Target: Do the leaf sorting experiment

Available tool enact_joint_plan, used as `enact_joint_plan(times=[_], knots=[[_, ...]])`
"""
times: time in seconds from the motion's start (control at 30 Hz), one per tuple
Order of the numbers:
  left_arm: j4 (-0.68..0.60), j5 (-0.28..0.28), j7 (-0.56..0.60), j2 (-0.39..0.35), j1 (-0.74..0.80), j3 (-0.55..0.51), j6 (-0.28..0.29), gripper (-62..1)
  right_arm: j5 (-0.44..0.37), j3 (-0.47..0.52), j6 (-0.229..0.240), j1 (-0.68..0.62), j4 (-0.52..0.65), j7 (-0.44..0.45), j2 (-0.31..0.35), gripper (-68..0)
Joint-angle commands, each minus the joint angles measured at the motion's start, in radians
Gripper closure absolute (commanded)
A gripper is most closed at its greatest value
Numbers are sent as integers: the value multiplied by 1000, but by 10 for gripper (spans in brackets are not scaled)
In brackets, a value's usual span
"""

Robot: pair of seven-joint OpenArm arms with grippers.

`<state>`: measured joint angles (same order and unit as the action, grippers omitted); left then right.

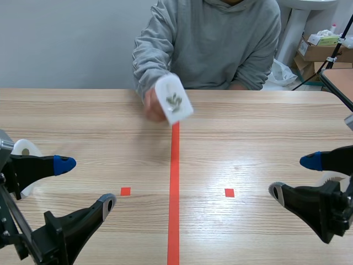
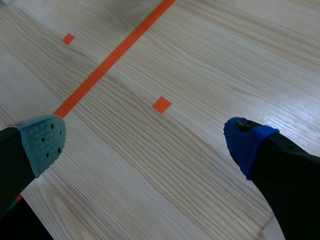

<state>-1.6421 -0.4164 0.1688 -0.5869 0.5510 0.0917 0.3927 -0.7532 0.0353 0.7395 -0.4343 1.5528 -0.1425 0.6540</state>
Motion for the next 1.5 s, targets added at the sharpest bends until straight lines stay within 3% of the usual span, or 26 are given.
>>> enact_joint_plan(times=[0.0, 0.23, 0.5, 0.67, 1.47], knots=[[-15, -18, 18, 5, 0, -24, -2, -623, -19, 10, 6, 4, 0, 18, 11, -679], [-15, -99, 2, 5, 0, -66, -2, -623, -19, 11, 6, 2, -13, 22, 11, -679], [-14, -107, -8, 5, 0, -66, -2, -623, -18, 11, 6, 2, -13, -3, 11, -679], [-14, -143, -8, 5, 0, -66, -2, -623, 7, 11, 6, 2, -13, -31, 11, -679], [-14, -142, -9, 5, 1, -66, -2, -623, 27, 11, 6, 2, -13, -47, 11, -679]])
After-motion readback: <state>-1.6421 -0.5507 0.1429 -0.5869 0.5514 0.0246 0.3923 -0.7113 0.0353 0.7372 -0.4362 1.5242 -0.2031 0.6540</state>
